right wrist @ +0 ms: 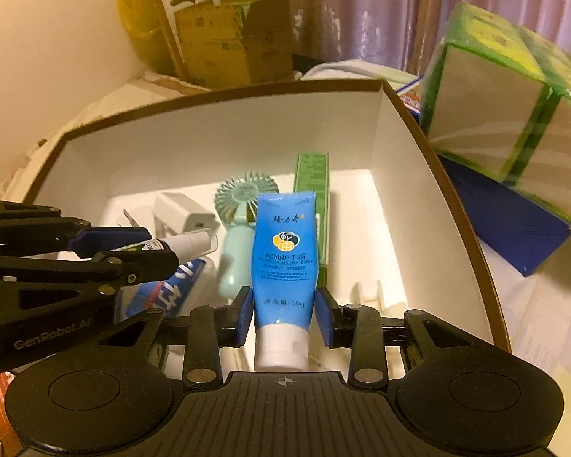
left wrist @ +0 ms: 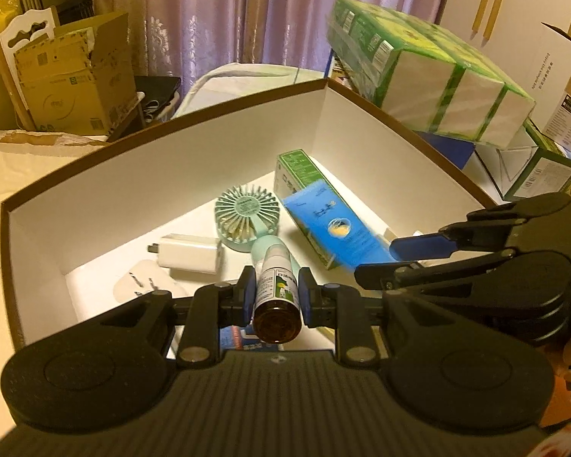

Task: Organize rigid objects
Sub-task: 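Lower and open both grippers to release the bottle and tube into the box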

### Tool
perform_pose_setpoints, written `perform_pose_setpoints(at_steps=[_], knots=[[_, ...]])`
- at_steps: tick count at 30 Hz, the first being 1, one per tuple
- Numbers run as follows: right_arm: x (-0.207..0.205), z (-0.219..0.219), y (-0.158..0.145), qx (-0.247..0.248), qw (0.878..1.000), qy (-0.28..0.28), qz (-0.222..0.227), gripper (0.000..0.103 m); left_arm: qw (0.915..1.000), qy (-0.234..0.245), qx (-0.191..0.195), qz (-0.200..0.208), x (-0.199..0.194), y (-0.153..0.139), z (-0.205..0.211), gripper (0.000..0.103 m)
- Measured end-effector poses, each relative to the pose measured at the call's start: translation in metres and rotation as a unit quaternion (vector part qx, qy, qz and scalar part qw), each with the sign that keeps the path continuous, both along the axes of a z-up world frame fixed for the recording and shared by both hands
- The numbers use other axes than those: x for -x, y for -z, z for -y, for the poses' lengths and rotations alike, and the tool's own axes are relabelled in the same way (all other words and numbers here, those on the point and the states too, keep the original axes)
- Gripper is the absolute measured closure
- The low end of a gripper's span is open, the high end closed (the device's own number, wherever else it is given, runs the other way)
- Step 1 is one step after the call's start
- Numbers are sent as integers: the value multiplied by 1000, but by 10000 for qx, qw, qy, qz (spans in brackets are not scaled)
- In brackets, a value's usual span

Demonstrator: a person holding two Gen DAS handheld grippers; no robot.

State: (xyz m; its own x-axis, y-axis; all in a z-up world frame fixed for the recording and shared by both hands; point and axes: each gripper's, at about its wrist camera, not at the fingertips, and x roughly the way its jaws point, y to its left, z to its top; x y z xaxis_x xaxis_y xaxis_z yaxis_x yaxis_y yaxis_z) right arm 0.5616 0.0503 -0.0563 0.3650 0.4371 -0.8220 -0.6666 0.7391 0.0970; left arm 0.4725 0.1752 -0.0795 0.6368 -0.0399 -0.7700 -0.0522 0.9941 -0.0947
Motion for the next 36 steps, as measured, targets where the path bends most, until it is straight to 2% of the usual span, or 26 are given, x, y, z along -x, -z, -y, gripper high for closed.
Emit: perform_pose_setpoints(at_steps=[6, 16, 21, 36], knots=[[-1, 7, -1, -11, 10000, -34, 16, 61, 9999, 50, 99, -93, -5, 7, 4, 83], [1, 16, -2, 31, 9999, 75, -78, 58, 9995, 130, 208, -193, -8, 12, 8, 84], [2, 19, -3, 41, 9999, 71, -82, 56, 9994, 35, 239, -261, -6, 14, 5, 73], [9, 21, -11, -10, 9999, 116, -47, 52, 9995, -144, 172, -208, 6, 2, -3, 64]])
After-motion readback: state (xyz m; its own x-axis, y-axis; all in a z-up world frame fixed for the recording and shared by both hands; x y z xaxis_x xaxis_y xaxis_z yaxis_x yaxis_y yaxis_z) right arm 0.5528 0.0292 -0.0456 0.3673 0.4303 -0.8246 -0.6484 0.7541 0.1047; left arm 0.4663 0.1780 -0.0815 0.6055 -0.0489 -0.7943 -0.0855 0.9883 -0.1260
